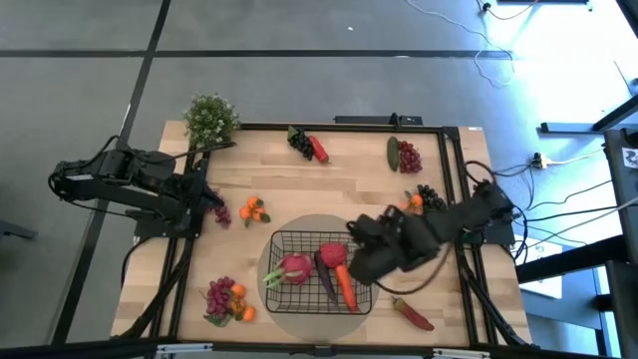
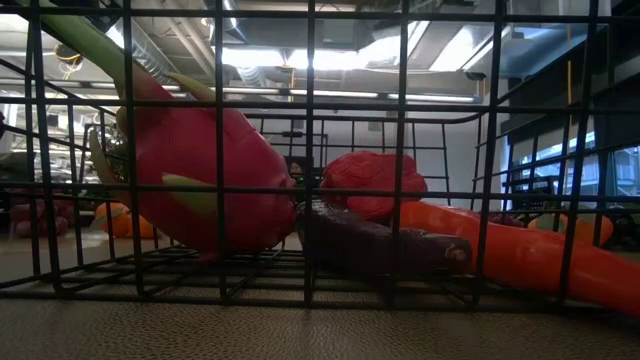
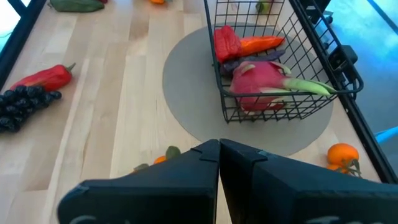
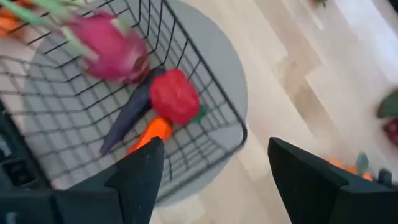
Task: Build produce basket
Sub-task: Put the bottom chili pepper into the black wire basket
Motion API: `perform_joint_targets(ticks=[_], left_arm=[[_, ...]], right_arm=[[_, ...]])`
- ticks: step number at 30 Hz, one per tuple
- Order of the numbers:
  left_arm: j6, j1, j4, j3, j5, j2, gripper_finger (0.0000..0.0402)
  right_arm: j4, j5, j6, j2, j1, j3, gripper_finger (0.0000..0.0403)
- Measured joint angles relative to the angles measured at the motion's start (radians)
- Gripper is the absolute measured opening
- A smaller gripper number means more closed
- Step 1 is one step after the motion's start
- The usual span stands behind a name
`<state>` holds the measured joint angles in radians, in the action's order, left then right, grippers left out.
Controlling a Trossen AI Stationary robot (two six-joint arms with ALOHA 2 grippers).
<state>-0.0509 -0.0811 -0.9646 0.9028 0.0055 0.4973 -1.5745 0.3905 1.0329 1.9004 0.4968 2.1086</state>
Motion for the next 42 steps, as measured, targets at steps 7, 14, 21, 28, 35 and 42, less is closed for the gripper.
perform_joint_targets(ticks=[7,14,21,28,35,42], left_arm=[[0.0,0.0,0.017,0.0,0.0,0.0,0.0],[0.001,0.0,0.017,0.0,0.0,0.0,0.0],[0.037,0.0,0.094,0.0,0.066,0.0,0.0],[0.087,-0.001,0.192,0.0,0.216,0.0,0.0],[0.087,-0.001,0.198,0.0,0.221,0.0,0.0],[0.08,-0.001,0.247,0.0,0.32,0.007,0.0]], right_arm=[[0.01,-0.217,0.242,-0.038,0.094,0.0,0.0273],[0.027,-0.339,0.51,-0.021,0.17,-0.001,0.0273],[0.017,-0.356,0.643,0.017,0.214,-0.001,0.0273],[0.014,-0.485,0.669,0.067,0.212,-0.058,0.0273],[0.122,-0.607,0.652,0.071,0.211,-0.252,0.0273],[0.315,-0.641,0.564,0.07,0.211,-0.454,0.0273]])
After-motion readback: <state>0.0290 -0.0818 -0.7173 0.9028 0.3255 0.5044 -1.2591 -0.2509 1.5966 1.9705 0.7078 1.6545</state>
